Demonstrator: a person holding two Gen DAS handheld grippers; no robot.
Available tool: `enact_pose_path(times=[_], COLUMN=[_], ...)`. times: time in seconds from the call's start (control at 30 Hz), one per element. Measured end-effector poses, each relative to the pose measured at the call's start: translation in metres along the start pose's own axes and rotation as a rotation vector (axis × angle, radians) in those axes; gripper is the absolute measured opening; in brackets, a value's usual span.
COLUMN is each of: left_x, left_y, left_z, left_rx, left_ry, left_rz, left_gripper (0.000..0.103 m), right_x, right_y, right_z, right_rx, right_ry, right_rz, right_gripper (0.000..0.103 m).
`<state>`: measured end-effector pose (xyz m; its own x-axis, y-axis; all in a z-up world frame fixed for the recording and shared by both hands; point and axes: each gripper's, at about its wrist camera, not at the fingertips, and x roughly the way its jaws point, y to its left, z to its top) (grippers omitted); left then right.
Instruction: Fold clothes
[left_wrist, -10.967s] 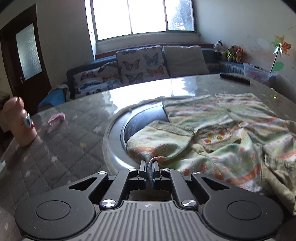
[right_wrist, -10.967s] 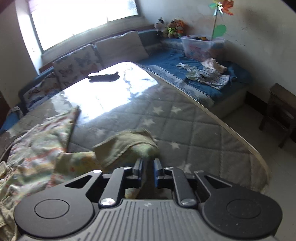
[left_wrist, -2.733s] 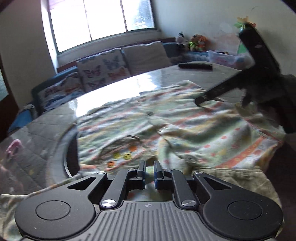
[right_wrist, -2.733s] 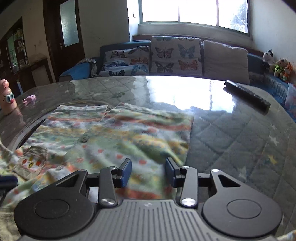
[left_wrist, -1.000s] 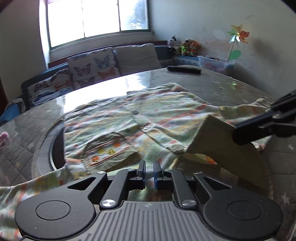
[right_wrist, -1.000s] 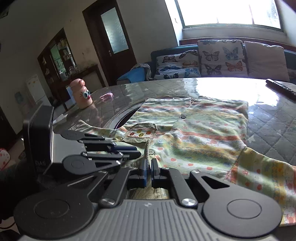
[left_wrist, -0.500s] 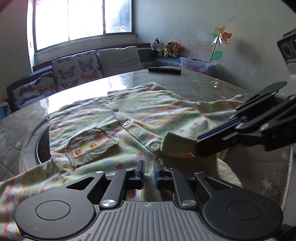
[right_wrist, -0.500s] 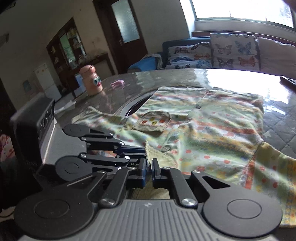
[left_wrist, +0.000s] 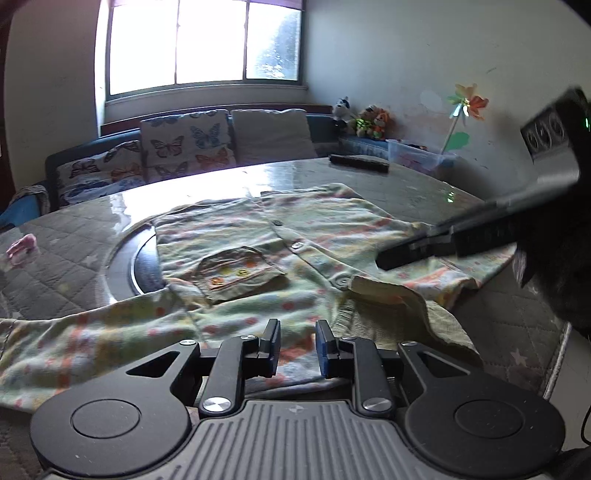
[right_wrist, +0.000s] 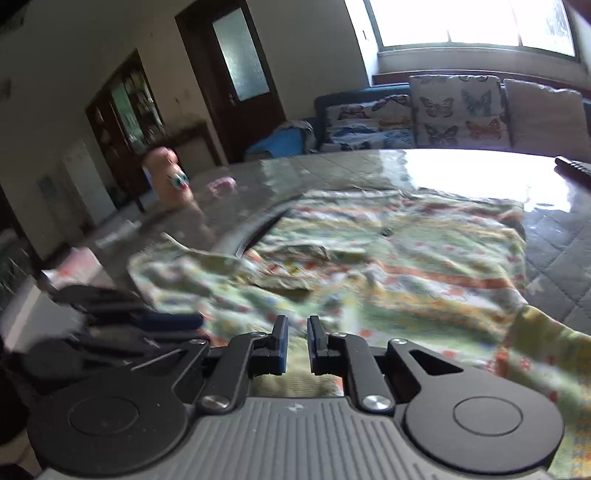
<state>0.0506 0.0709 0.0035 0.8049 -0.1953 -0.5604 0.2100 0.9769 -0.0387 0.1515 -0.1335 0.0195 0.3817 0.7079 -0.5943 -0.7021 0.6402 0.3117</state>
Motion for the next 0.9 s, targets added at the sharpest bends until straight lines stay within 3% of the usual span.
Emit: enact_pose_path(times=[0.23, 0.5, 0.6, 0.7, 0.9], left_x=[0.01, 0.008, 0.008, 0.005, 0.002], left_y=[-0.016, -0.03, -0.034, -0.031, -0.027], left_z=[-0.009, -0.015, -0.018, -0.013, 0.004], left_rx=[0.072, 0.187, 0.225, 0.219, 0.19], left_ry=[0.043, 0.05, 0.059, 0.042, -0.001], left_rz=[-0.009, 0.008, 0.021, 0.033, 0.048], left_gripper=[0.021, 0.02, 0.02, 0.022, 0.023], right_x=[0.011, 0.019, 0.023, 0.021, 0.015], right_y=[0.01, 0.023, 0.035, 0.048, 0.051], right_z=[-0.014, -0.024, -0.035, -0.041, -0.048], right_rx=[-0.128, -0.213, -0.309, -0.38, -0.387], right_ry=[0.028, 0.065, 0.067, 0.057, 0.053], right_rz=[-0.102, -0.095, -0.131, -0.154, -0.13], right_gripper=[0.013, 0.018, 0.019, 0.019, 0.019])
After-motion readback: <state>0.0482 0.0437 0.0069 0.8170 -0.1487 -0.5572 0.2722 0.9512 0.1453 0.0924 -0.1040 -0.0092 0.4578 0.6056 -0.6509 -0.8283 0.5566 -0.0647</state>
